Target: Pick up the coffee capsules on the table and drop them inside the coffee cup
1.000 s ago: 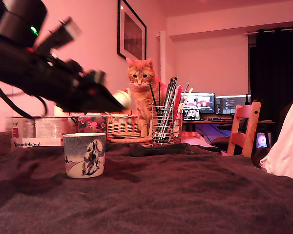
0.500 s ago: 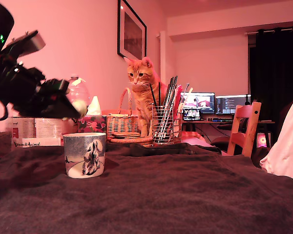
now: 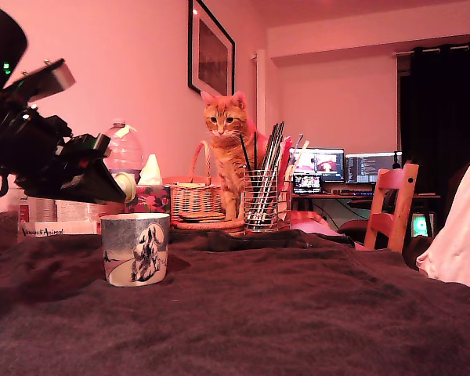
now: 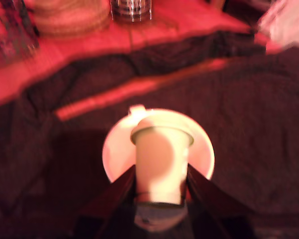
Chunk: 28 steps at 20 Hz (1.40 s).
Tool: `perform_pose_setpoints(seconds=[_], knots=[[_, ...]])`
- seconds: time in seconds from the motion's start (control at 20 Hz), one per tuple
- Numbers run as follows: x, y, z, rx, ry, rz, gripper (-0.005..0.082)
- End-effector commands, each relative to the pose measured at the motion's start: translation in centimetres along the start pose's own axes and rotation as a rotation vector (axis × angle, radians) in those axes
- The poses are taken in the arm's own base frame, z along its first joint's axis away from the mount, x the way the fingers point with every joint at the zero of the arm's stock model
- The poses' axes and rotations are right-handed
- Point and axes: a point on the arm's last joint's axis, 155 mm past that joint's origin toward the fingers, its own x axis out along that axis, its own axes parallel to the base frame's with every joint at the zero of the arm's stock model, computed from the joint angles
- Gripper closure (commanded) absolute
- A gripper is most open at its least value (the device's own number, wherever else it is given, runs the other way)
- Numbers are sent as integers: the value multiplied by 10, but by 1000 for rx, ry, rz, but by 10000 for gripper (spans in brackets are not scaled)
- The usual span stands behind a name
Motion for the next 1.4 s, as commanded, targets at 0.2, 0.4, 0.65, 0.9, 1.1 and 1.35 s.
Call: perform_pose_setpoints(seconds=[0.2, 0.4, 0.65, 0.9, 1.1, 1.35], knots=[[0, 1, 22, -17, 41, 0, 750], [0, 1, 24, -24, 68, -1, 751], [9, 2, 12, -51, 134, -9, 770], [27, 4, -8, -71, 213, -18, 770], [28, 2, -11, -73, 229, -22, 770], [28, 2, -9, -71, 221, -22, 762]])
